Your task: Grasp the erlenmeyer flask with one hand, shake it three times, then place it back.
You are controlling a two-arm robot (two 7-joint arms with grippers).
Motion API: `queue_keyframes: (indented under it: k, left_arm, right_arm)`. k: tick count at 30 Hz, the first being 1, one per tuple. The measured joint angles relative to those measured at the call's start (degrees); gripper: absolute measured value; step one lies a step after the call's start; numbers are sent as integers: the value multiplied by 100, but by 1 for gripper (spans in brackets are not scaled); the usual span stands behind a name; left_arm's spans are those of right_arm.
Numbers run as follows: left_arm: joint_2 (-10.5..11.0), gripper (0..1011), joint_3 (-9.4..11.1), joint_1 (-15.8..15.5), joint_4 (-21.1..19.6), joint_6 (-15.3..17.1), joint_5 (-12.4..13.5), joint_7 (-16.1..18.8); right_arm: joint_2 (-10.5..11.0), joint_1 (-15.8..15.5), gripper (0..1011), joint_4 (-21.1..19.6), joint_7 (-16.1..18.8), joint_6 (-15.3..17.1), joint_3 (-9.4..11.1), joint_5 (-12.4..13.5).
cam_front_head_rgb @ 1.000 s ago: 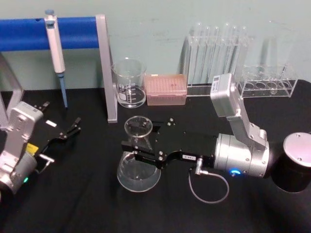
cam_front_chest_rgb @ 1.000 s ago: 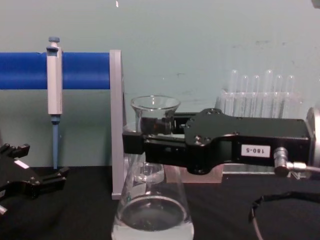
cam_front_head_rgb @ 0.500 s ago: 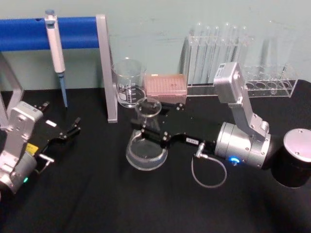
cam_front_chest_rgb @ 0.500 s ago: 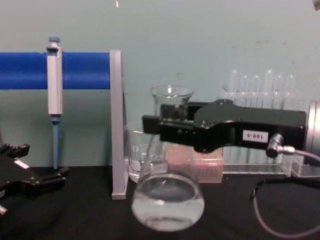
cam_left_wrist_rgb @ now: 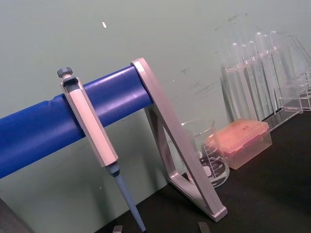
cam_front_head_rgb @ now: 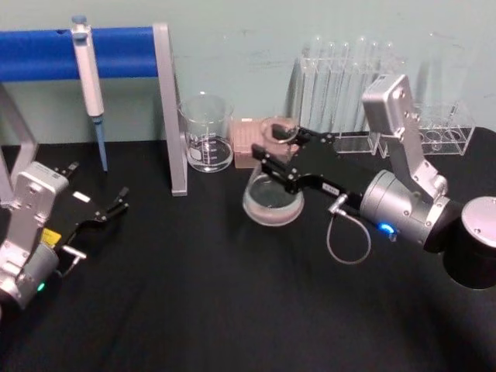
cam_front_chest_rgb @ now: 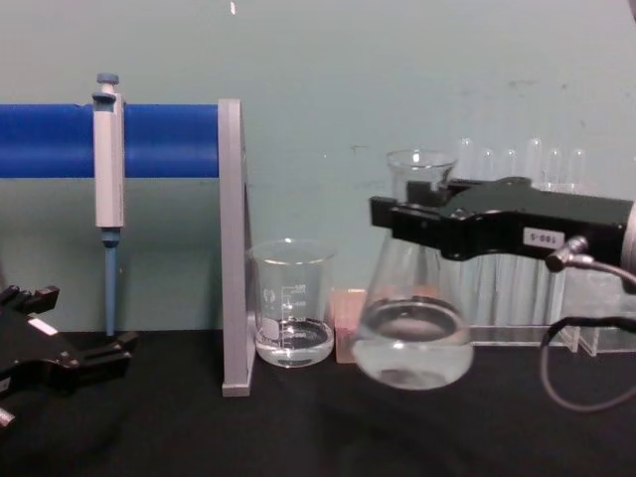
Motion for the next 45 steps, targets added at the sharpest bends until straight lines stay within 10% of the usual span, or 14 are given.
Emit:
queue_keyframes:
  k: [28, 45]
  left_arm:
    - [0, 1001, 0, 0, 0, 0, 0, 0]
    - [0, 1001, 0, 0, 0, 0, 0, 0]
  right_arm:
    - [-160, -428, 457, -86, -680, 254, 836, -385]
    - [-262, -515, 457, -271, -209, 312, 788, -483]
